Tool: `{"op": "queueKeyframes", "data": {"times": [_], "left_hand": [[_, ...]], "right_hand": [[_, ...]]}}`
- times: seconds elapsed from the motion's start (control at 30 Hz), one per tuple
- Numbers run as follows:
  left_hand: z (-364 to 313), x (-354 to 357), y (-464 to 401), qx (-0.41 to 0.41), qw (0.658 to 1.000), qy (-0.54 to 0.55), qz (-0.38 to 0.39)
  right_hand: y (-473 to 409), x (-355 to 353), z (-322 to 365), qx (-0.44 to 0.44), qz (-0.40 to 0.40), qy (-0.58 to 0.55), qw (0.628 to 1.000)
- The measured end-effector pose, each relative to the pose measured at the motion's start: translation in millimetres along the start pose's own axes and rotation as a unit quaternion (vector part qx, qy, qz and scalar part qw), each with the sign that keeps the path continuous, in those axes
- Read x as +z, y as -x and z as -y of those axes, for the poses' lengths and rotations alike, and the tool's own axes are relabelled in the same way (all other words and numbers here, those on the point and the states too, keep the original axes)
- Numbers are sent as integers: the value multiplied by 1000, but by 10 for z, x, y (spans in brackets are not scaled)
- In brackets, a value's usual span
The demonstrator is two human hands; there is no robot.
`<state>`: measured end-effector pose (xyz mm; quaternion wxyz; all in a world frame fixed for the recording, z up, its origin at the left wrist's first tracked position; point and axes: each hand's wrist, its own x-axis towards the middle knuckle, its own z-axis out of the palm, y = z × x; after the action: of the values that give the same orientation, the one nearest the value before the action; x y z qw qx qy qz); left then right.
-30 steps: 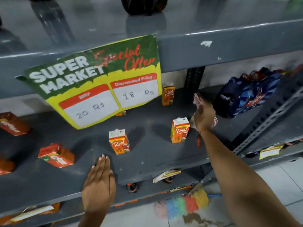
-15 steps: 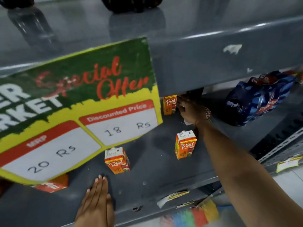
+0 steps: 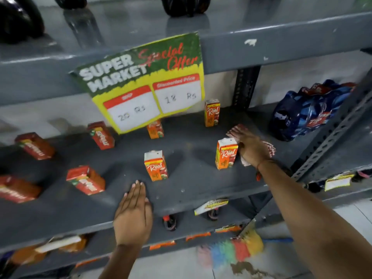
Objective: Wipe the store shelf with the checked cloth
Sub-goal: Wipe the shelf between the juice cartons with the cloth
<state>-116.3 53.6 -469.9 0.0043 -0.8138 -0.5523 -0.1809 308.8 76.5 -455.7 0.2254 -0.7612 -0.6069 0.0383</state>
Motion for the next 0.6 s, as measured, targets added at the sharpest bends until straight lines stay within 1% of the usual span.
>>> {"op": "queueKeyframes", "data": {"times": [0.1, 0.27, 0.47, 0.53, 0.6], "left_hand": [[-25, -47, 10, -9, 1000, -8, 16], [-29, -75, 29, -11, 999, -14, 33], [0, -95, 58, -9, 998, -19, 53], [-4, -110, 63, -12, 998, -19, 57], [-7, -126, 65, -11, 998, -16, 63]], "right_hand": [[248, 25, -1, 39, 11, -5, 999], [692, -116, 244, 55, 7, -18, 998], [1266, -349, 632, 91, 18, 21, 996], [1494, -463, 788, 97, 31, 44, 994], [1708, -588, 923, 74, 73, 68, 992]]}}
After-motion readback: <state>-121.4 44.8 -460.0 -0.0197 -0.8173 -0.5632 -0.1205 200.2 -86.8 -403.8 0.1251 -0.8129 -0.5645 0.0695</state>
